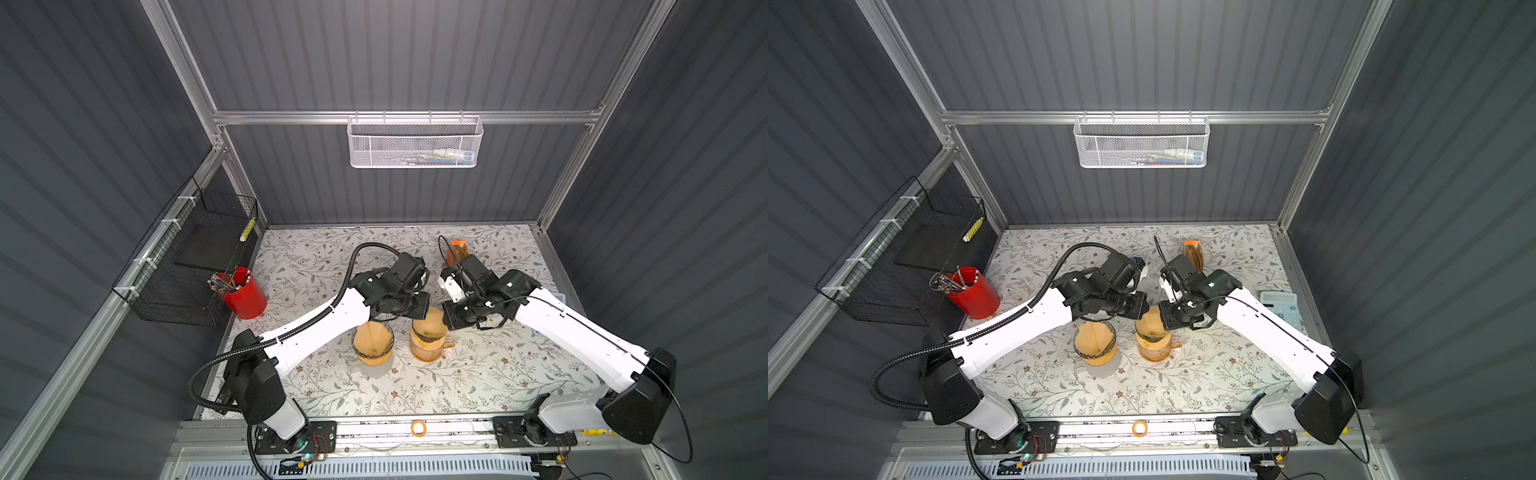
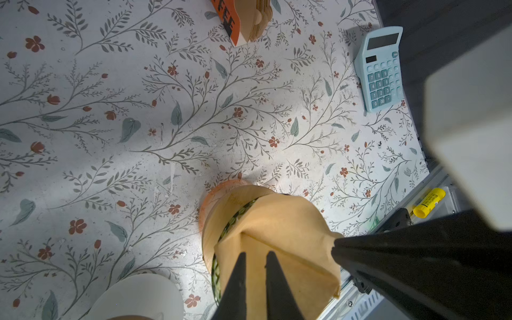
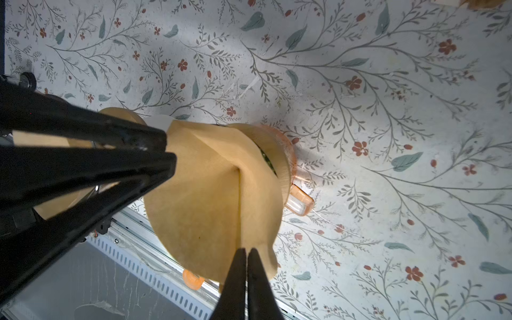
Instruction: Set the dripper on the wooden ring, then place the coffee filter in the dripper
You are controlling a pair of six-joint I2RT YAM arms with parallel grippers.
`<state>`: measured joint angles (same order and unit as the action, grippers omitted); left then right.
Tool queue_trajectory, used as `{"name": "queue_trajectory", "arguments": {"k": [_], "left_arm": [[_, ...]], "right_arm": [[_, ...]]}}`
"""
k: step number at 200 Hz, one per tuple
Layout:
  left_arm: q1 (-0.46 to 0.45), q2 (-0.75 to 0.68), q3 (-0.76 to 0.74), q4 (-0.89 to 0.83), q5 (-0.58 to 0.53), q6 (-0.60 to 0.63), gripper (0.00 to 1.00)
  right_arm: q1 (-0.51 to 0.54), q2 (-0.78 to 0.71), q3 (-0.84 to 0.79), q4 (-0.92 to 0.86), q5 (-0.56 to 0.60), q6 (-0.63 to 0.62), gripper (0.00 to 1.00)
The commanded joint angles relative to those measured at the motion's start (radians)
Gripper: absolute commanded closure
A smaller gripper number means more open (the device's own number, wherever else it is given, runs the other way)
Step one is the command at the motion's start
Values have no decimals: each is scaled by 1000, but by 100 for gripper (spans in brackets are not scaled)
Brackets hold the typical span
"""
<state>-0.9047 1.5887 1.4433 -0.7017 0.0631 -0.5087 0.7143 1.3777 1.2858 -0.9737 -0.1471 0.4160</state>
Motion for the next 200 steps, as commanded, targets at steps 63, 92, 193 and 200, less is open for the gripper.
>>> {"name": "queue_trajectory", "arguments": {"k": [63, 92, 193, 200], "left_arm": [[-2, -20, -100, 20, 22, 2, 85], [-2, -29, -122, 34, 29, -9, 85], [-1, -45, -135, 44, 26, -16, 85], [-2, -46, -133, 44, 24, -16, 85]], "right_arm": [[8, 4, -48, 23, -10, 24, 92], [11, 6, -56, 28, -11, 30, 92], [19, 19, -83, 42, 1, 33, 92], [19, 20, -80, 39, 4, 31, 92]]}}
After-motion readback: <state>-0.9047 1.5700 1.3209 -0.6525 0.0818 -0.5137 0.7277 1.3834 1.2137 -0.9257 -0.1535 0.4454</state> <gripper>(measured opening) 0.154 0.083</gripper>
